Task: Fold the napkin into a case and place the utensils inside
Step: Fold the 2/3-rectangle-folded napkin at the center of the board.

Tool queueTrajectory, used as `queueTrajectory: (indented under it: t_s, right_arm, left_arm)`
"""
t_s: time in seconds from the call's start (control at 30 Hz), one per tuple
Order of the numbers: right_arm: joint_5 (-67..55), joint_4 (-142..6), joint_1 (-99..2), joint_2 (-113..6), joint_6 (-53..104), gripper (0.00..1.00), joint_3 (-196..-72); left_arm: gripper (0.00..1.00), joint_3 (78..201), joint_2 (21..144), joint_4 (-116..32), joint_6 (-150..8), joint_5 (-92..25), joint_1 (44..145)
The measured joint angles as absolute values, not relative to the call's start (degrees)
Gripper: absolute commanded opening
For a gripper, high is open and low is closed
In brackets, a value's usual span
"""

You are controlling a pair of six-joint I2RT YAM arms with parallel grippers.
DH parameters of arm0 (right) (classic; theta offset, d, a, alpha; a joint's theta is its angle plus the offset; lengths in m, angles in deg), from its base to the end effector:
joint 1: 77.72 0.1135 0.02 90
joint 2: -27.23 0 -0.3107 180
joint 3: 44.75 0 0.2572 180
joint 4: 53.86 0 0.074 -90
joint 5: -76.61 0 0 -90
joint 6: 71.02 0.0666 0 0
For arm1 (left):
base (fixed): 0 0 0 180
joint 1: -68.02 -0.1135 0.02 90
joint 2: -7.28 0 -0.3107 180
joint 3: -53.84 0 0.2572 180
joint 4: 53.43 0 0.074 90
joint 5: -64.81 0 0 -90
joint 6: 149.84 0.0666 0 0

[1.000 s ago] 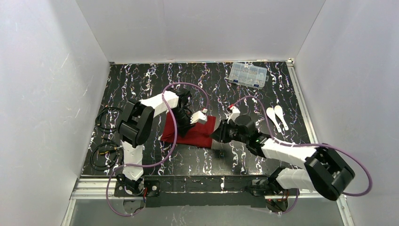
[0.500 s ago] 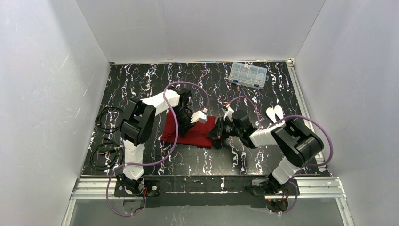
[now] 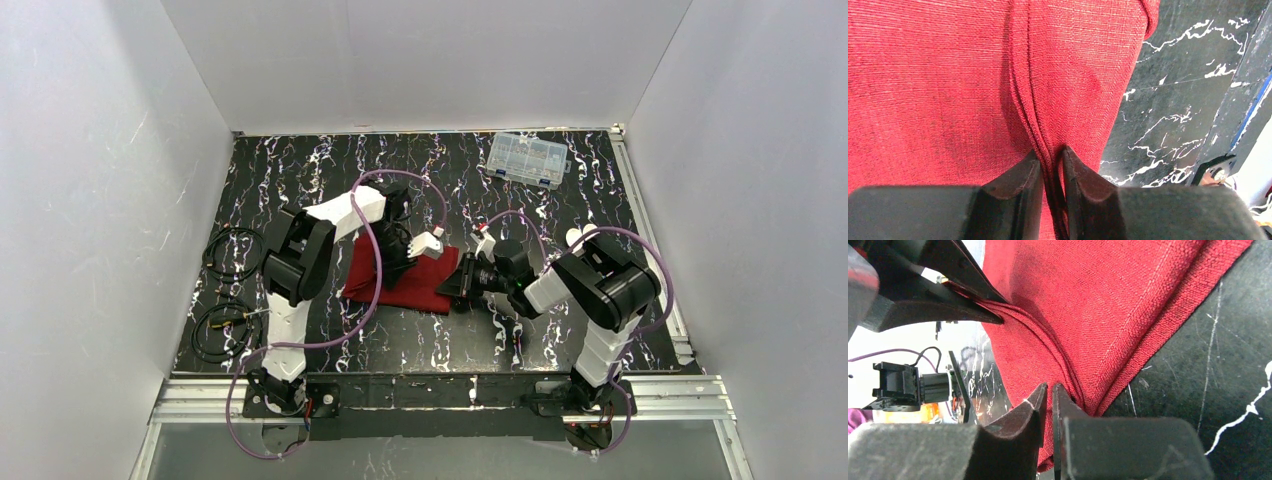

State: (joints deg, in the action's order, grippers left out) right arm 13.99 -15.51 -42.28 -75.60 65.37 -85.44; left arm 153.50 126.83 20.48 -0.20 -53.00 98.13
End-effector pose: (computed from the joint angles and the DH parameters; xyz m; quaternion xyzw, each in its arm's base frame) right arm 0.2519 0.2169 0.1353 -0.0510 0.8225 0.4974 0.2712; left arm 0.3359 -0.2307 0.1637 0.6789 0.6931 -0.2405 0.0301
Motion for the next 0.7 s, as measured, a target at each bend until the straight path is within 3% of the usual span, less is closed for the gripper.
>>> queueTrajectory:
  t_s: [0.33, 0.7]
  right_arm:
    - [14.82, -8.43, -43.53, -78.15, 67.09, 0.16, -83.48]
    - [13.68, -7.36, -43.77, -78.13, 67.31, 0.15, -82.82]
  left_arm:
    - [0.24, 156.93, 126.61, 24.18, 0.41, -51.62, 96.49]
    - [0.25, 150.33, 118.96, 19.85, 4.71, -44.78, 94.04]
